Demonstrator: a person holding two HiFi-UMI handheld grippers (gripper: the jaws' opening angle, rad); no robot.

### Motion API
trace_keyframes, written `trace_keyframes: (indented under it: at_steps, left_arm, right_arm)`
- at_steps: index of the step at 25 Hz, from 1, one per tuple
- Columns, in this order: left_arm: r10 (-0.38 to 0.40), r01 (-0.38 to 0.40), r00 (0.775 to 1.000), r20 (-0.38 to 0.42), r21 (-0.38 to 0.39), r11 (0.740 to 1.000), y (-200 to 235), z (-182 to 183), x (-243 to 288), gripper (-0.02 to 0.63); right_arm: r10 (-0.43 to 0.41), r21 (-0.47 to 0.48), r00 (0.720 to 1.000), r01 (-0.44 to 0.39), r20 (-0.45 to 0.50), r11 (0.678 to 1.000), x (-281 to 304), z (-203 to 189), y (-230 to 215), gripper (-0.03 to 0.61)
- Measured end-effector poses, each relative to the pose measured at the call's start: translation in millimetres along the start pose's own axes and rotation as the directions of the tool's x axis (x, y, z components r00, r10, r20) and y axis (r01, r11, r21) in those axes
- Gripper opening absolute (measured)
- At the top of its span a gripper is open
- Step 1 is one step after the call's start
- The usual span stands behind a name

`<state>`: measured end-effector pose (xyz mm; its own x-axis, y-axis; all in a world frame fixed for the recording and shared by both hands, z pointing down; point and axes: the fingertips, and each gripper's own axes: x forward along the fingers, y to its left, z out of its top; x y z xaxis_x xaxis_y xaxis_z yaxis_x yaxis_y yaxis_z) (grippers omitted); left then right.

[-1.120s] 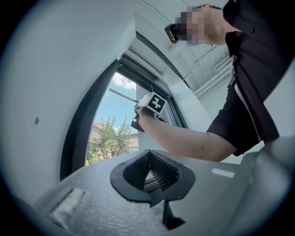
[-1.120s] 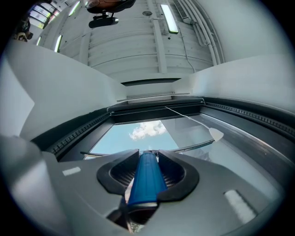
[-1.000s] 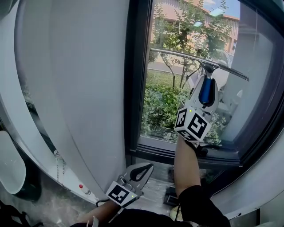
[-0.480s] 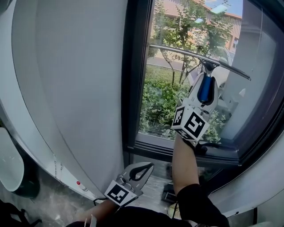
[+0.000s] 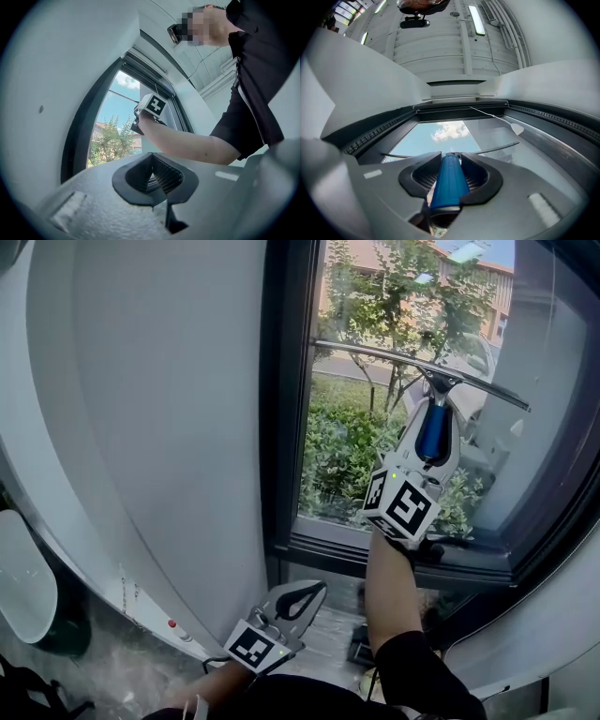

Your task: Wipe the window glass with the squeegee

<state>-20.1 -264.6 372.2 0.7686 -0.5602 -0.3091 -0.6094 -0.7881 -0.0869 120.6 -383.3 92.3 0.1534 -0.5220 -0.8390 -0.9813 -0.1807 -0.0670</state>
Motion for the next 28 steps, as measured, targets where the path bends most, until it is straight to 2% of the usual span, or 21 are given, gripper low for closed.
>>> trace_keyframes:
  at_steps: [28]
  left_arm:
    - [-0.038,0.037,0.999,-0.015,-0.035,0.999,-15.2,-1.5,-6.5,0.0]
  right_arm:
    - [-0.006,-0.018,0.996,0.005,-0.083,1.0,-36.9,-17.4,-5.6,0.129]
